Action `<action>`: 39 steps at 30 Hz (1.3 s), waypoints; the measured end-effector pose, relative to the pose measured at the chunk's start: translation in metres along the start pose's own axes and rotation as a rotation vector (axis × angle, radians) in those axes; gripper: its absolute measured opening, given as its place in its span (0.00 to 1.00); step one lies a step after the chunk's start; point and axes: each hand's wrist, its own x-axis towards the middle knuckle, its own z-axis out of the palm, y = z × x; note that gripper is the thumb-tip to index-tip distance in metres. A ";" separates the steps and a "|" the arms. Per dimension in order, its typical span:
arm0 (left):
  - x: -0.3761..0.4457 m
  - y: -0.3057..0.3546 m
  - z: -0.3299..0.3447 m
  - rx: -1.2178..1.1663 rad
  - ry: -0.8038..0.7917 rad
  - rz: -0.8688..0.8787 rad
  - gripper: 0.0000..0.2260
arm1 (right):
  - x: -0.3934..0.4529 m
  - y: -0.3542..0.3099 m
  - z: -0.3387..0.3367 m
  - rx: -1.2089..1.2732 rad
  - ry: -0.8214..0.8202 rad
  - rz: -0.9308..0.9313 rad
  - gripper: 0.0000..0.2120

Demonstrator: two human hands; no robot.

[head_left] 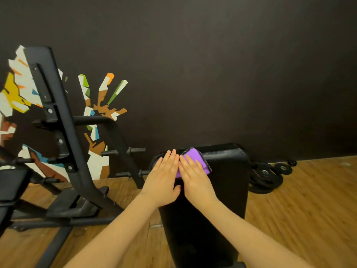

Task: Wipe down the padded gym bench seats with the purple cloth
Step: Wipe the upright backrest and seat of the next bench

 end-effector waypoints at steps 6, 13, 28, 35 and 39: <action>-0.029 -0.028 -0.001 0.037 -0.057 -0.039 0.37 | -0.029 0.082 0.007 -0.196 0.138 0.010 0.27; -0.028 -0.021 0.011 -0.160 -0.022 -0.133 0.38 | -0.032 0.070 0.003 -0.138 0.102 0.333 0.33; -0.035 -0.023 0.008 -0.223 -0.016 -0.118 0.37 | -0.009 0.037 0.002 -0.162 -0.012 0.081 0.30; -0.033 -0.017 0.007 -0.222 -0.034 -0.134 0.39 | -0.053 0.100 -0.009 -0.042 0.142 0.510 0.25; -0.032 -0.016 0.006 -0.201 -0.028 -0.135 0.40 | -0.028 0.057 -0.001 -0.021 0.127 0.575 0.27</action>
